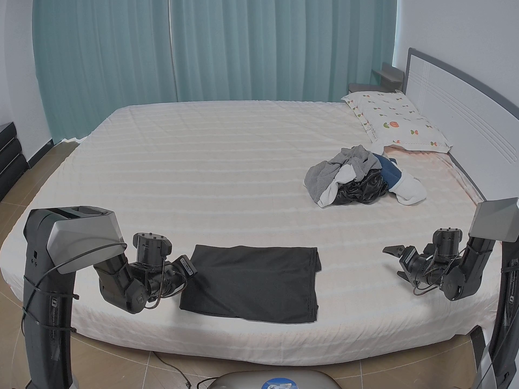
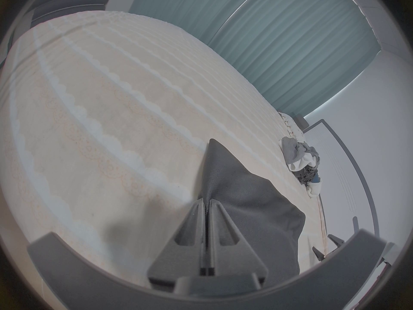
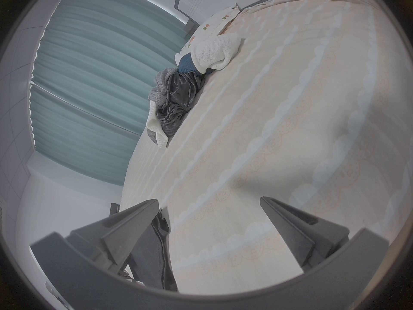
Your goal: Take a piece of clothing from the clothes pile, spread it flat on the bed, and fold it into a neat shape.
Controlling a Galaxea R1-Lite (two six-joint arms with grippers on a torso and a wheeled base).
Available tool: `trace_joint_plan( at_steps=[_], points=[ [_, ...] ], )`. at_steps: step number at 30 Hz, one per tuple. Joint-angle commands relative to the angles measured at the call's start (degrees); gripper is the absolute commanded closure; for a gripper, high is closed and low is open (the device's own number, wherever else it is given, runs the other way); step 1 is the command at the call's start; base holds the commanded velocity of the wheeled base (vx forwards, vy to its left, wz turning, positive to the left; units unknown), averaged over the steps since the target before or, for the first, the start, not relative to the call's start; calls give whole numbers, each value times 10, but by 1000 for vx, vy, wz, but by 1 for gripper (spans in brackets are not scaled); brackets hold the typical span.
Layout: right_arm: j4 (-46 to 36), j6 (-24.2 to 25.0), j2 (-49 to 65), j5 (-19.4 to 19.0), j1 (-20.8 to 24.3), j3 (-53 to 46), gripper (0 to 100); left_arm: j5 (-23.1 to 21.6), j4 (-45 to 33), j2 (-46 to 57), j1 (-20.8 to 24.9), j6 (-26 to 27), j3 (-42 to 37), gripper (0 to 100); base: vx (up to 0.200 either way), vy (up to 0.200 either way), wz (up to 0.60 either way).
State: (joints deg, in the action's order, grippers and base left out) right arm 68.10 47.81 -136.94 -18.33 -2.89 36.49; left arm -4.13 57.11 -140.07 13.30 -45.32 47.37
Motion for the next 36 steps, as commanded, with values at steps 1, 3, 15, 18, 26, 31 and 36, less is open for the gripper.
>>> trace_joint_plan(
  at_steps=[1, 3, 15, 18, 26, 31, 36],
  points=[
    [0, 0, 0, 0, 0, 0, 0, 0, -1, 6, 0, -10, 0, 100, 0, 0, 0],
    [0, 0, 0, 0, 0, 0, 0, 0, 0, 7, 0, -22, 1, 100, 0, 0, 0],
    [0, 1, 0, 0, 0, 0, 0, 3, -1, 10, -4, -34, 1, 100, 0, 67, 0],
    [0, 1, 1, 0, 0, 0, 0, 3, 0, 11, -4, -42, 2, 100, 0, 200, 0],
    [0, 1, 0, 0, 0, 0, 0, 3, 0, 11, -4, -42, 0, 100, 0, 200, 0],
    [0, 1, 0, 0, 0, 0, 0, 4, 0, 13, -5, -42, -2, 100, 0, 200, 0],
    [0, 1, 1, 0, 0, 0, 0, 4, 0, 17, -7, -42, -9, 100, 0, 200, 0]
  ],
)
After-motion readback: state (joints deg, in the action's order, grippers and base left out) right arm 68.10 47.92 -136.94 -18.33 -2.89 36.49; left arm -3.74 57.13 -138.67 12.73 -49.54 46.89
